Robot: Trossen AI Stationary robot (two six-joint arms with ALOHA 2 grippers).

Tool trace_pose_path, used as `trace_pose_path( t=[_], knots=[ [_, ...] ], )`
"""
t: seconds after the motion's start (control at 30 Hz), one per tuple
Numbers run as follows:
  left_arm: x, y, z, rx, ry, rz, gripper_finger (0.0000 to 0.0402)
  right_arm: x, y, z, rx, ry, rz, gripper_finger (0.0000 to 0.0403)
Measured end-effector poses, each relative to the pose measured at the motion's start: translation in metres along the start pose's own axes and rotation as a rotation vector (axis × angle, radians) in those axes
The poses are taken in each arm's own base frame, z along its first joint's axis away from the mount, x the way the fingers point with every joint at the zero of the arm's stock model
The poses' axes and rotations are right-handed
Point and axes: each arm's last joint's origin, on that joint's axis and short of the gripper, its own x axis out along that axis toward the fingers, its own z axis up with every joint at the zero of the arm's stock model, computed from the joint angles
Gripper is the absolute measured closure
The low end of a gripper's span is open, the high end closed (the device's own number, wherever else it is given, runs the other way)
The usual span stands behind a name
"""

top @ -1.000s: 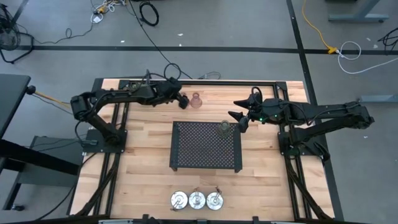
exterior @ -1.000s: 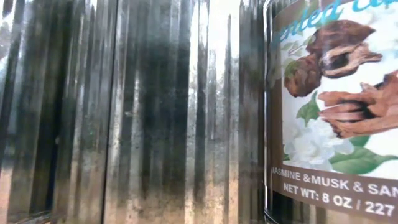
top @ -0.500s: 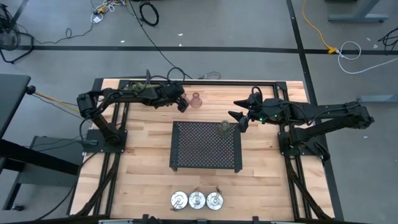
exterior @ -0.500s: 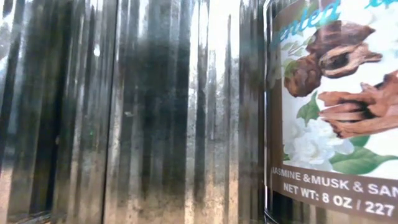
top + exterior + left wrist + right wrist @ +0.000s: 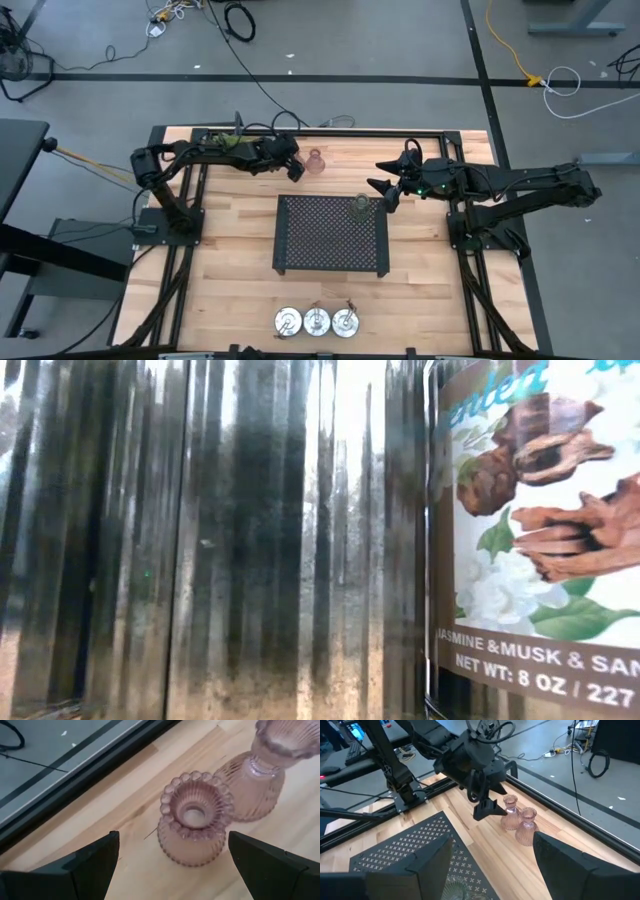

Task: Pick & Place candle stick holders
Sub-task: Put the left pink glass candle holder on the shelf

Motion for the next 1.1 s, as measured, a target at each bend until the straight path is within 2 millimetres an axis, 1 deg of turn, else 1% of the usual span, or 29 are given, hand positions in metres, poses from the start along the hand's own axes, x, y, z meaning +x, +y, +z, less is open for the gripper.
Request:
trace_pose_path(
  t=[0.27, 0.33, 0.4, 0.5, 0.57, 0.67, 0.73, 0.77, 0.8, 0.97, 1.03, 1.1],
  knots=[
    [0.015, -0.008, 0.002, -0.017, -0.057, -0.035, 0.0032, 0.000, 0.000, 0.000, 0.006, 0.002, 0.003, 0.0124],
    [0.018, -0.008, 0.000, -0.012, -0.045, -0.029, 0.0044, 0.000, 0.000, 0.000, 0.008, 0.007, 0.015, 0.0124],
    [0.021, -0.008, -0.003, -0.004, -0.026, -0.019, 0.0068, 0.000, 0.001, 0.000, 0.008, 0.014, 0.031, 0.0124],
    [0.023, -0.008, -0.005, 0.003, -0.010, -0.014, 0.0126, 0.000, 0.001, 0.000, 0.010, 0.015, 0.033, 0.0124],
    [0.023, -0.009, -0.006, 0.005, -0.004, -0.017, 0.0179, 0.000, 0.001, 0.000, 0.011, 0.015, 0.033, 0.0124],
    [0.022, -0.009, -0.004, -0.002, -0.013, -0.038, 0.0275, 0.000, 0.001, 0.000, 0.011, 0.015, 0.033, 0.0124],
    [0.023, -0.010, -0.007, 0.007, 0.018, -0.067, 0.0349, 0.000, 0.001, 0.000, 0.011, 0.015, 0.033, 0.0124],
    [0.024, -0.010, -0.008, 0.007, 0.025, -0.087, 0.0375, 0.000, 0.001, 0.000, 0.010, 0.015, 0.032, 0.0124],
    [0.023, -0.011, -0.007, 0.004, 0.021, -0.100, 0.0385, 0.000, 0.001, 0.000, 0.011, 0.015, 0.032, 0.0124],
    [0.023, -0.011, -0.008, 0.007, 0.028, -0.104, 0.0396, 0.000, 0.001, 0.000, 0.011, 0.015, 0.032, 0.0124],
    [0.023, -0.011, -0.008, 0.008, 0.032, -0.103, 0.0396, 0.000, 0.001, 0.000, 0.010, 0.015, 0.032, 0.0124],
    [0.023, -0.011, -0.008, 0.010, 0.035, -0.104, 0.0387, 0.000, 0.001, 0.000, 0.011, 0.015, 0.032, 0.0124]
  ],
)
